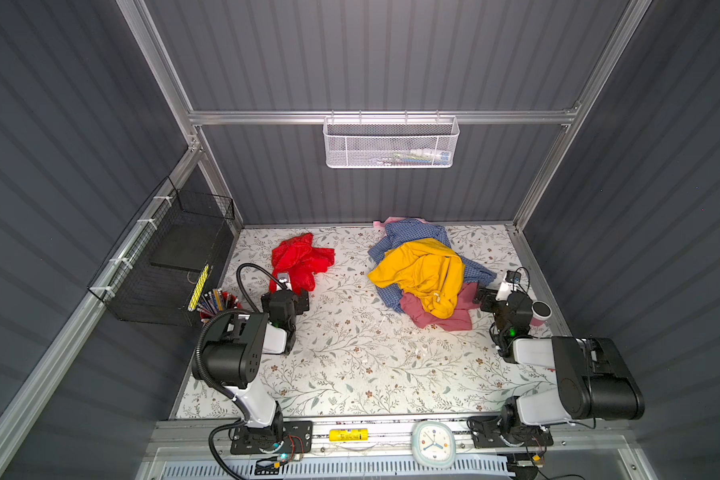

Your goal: Pick out a specific cloth from the pile

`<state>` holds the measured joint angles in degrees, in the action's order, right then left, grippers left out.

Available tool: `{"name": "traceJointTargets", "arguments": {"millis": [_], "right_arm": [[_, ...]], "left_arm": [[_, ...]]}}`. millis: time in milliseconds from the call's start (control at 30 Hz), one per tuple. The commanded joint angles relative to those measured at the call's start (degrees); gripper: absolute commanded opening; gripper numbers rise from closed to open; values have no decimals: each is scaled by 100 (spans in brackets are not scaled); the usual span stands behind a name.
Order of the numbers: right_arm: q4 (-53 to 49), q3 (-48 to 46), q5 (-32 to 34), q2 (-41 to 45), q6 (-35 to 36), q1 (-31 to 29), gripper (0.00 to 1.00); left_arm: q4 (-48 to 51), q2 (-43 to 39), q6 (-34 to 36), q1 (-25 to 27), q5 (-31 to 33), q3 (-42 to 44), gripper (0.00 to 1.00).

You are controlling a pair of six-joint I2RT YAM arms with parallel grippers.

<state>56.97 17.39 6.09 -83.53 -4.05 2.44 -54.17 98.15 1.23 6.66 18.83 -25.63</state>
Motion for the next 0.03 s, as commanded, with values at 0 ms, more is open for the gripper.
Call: {"name": "traceJointTargets", "arguments": {"millis": [0], "right_arm": [[51,41,76,-10,-32,20,99]], "left_arm": [[-1,33,-62,-15,16,-57,100]]}}
